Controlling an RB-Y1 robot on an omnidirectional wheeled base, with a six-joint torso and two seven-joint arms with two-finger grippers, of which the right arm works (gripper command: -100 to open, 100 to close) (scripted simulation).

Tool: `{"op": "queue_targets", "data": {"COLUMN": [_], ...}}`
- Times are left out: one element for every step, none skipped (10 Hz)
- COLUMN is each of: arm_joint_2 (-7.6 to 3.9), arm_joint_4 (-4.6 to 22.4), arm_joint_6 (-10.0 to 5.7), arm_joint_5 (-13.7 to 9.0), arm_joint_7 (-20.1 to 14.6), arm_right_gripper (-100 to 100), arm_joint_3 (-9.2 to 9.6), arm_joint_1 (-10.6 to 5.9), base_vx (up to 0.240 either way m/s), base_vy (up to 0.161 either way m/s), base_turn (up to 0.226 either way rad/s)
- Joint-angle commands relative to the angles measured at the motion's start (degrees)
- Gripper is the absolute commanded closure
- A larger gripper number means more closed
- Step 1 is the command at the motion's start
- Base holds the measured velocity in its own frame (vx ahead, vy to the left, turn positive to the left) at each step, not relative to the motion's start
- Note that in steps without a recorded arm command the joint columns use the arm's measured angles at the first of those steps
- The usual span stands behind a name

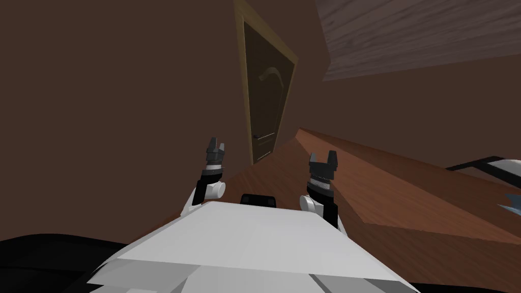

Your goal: Pull the door open

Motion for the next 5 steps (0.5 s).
{"op": "queue_targets", "data": {"arm_joint_2": [-0.38,-0.54,-0.70,-0.89,-1.11], "arm_joint_4": [2.29,3.31,4.33,5.58,7.05], "arm_joint_6": [-0.14,-0.20,-0.27,-0.34,-0.43], "arm_joint_5": [0.07,0.11,0.14,0.18,0.23], "arm_joint_7": [-0.21,-0.30,-0.39,-0.50,-0.63], "arm_right_gripper": [-100,-100,-100,-100,-100], "arm_joint_3": [0.01,0.01,0.02,0.02,0.03], "arm_joint_1": [-1.15,-1.66,-2.17,-2.79,-3.53], "base_vx": [0.042,0.063,0.070,0.065,0.061], "base_vy": [-0.007,-0.032,-0.033,-0.029,-0.033], "base_turn": [0.174,0.164,0.108,0.111,0.164]}}
